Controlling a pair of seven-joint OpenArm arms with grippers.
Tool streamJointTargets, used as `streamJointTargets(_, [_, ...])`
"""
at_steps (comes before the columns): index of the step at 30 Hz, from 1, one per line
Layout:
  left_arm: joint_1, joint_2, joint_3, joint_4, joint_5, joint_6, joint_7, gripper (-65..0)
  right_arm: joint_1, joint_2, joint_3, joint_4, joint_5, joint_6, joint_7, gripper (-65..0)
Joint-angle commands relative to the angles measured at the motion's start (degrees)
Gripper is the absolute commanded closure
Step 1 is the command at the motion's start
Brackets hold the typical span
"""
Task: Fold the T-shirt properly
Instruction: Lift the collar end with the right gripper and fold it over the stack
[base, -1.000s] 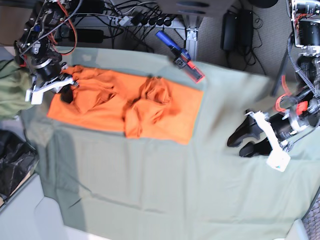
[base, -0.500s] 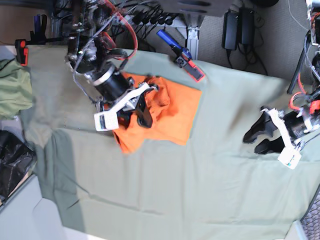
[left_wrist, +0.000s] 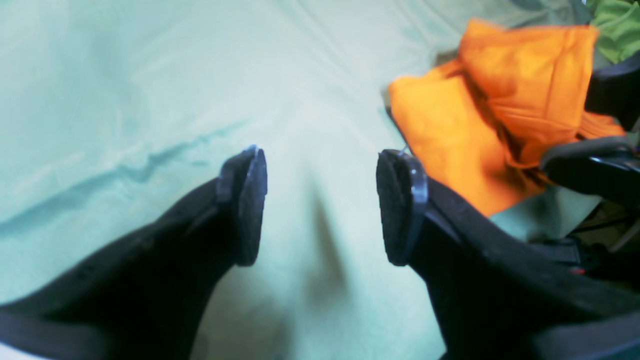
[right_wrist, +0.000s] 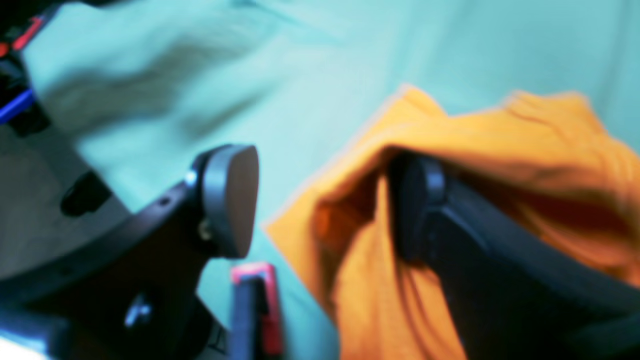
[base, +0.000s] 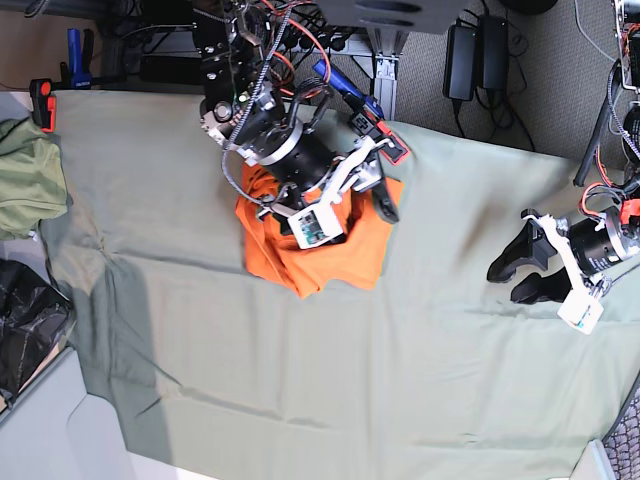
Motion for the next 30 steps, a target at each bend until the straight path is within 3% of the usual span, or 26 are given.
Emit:
streamJointTargets(1, [-0.6, -0.8, -0.4, 1.0, -1.3, -1.1, -1.2, -38.0, 0.6, -0.2, -0.7, 1.1, -0.3, 4.7, 2.0, -40.7])
streamJointTargets(14, [-0.6, -0.8, -0.4, 1.0, -2.3, -1.1, -0.5, -38.0, 5.9, -0.2, -6.8, 1.1, -9.6, 4.7, 2.5, -40.7])
streamJointTargets(23, [-0.6, -0.8, -0.4, 1.0, -4.1, -1.1, 0.3, -36.2, 11.0, -1.1, -6.6, 1.0, -11.0, 4.6, 4.1, -39.2])
streamJointTargets(25, [-0.3, -0.8, -0.4, 1.0, -4.1, -1.1, 0.3, -27.2, 11.2, -1.1, -4.3, 1.1, -11.7, 4.6, 4.1, -26.1])
streamJointTargets(27, [0.7, -0.8, -0.3, 1.1, -6.6, -1.1, 0.8, -13.3, 11.2, -1.1, -0.9, 1.2, -11.3, 4.6, 4.0, -4.6])
streamJointTargets(28, [1.5, -0.8, -0.3, 1.2, -9.0, -1.1, 1.3, -7.9, 11.2, -1.0, 1.0, 1.2, -10.6, 4.6, 4.0, 0.0])
streamJointTargets(30, [3.2, -0.8, 0.4, 2.1, -11.6, -1.1, 2.2, -0.5, 11.3, -0.8, 5.1, 1.2, -9.0, 4.5, 4.0, 0.0])
